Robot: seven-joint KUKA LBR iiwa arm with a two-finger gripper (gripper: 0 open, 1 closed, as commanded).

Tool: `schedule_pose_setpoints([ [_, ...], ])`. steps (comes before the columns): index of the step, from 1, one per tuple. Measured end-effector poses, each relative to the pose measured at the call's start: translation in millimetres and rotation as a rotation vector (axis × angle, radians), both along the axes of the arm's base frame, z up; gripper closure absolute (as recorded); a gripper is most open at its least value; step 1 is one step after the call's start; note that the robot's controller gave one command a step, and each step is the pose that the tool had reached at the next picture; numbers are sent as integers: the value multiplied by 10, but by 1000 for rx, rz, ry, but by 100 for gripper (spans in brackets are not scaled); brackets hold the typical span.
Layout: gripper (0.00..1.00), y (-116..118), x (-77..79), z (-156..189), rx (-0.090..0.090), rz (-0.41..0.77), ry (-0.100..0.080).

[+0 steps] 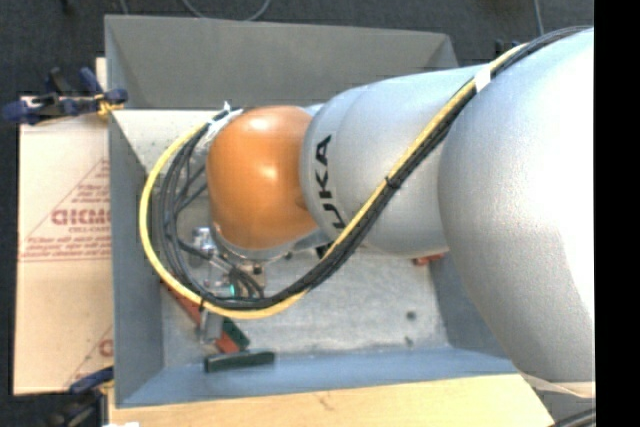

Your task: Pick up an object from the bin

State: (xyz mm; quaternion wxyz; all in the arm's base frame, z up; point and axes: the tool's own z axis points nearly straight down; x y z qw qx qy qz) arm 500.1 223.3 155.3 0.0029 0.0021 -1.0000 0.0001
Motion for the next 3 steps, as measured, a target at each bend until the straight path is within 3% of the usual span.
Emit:
schedule_pose_setpoints([
  [1,0,-148,-38,-25,0,-141,-5],
  [2,0,-195,-199,-452,-1,-246,-3],
  [3,0,-268,-83,-476,0,-431,-9],
])
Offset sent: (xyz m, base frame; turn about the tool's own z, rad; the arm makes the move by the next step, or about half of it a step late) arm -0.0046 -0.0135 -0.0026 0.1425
